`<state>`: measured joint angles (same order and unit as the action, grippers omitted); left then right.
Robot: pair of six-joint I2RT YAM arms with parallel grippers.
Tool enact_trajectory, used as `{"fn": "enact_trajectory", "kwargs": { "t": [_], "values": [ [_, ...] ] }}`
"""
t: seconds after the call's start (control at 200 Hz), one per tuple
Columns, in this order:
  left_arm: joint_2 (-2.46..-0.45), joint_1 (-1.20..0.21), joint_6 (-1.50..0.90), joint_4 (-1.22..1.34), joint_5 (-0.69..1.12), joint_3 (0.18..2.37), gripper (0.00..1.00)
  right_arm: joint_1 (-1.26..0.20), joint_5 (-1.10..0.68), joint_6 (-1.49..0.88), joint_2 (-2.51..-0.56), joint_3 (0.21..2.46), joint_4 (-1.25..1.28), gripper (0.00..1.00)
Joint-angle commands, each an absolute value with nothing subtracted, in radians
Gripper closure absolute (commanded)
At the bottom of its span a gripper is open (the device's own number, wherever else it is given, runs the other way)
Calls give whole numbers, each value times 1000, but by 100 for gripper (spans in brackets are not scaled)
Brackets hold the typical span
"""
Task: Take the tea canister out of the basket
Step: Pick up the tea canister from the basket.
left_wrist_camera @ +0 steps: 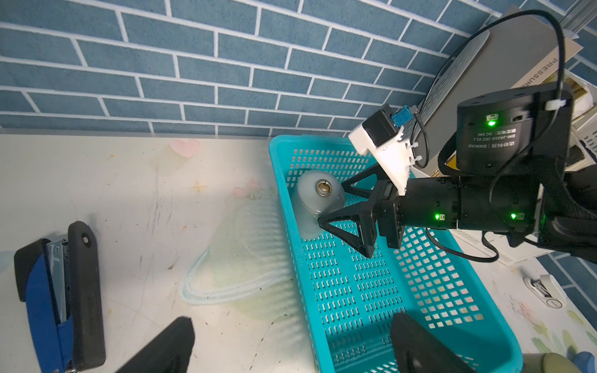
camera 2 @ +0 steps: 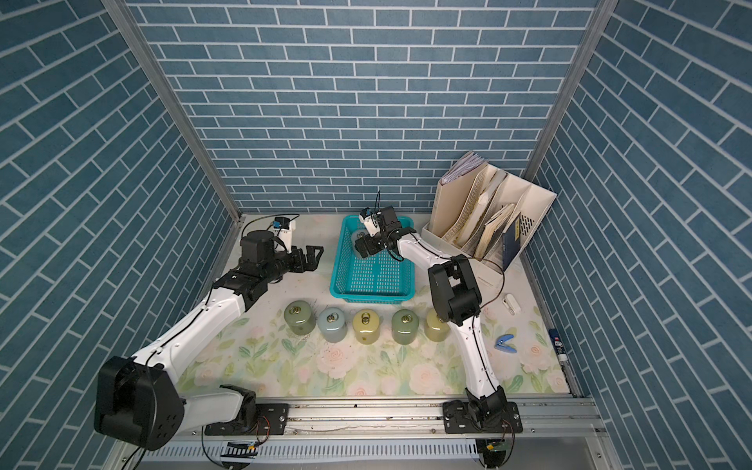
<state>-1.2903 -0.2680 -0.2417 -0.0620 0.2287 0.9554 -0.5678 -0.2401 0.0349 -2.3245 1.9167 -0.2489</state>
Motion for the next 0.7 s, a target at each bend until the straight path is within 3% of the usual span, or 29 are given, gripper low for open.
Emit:
{"fn": "enact_trajectory", "kwargs": {
  "t": [0.0,0.575,0.695],
  "values": [
    [-1298,-277,-229,-45,224,967,0,-572,-229,80,-2382,1954,-245,1],
    [-1315,-278,-229,-39,221,970,0,-566,-301,133,-2431,1868,-26,1],
    [-1320,-277,-230,-37,224,973,0,-558,-344,126,-2439,1854,3,8]
  ]
}}
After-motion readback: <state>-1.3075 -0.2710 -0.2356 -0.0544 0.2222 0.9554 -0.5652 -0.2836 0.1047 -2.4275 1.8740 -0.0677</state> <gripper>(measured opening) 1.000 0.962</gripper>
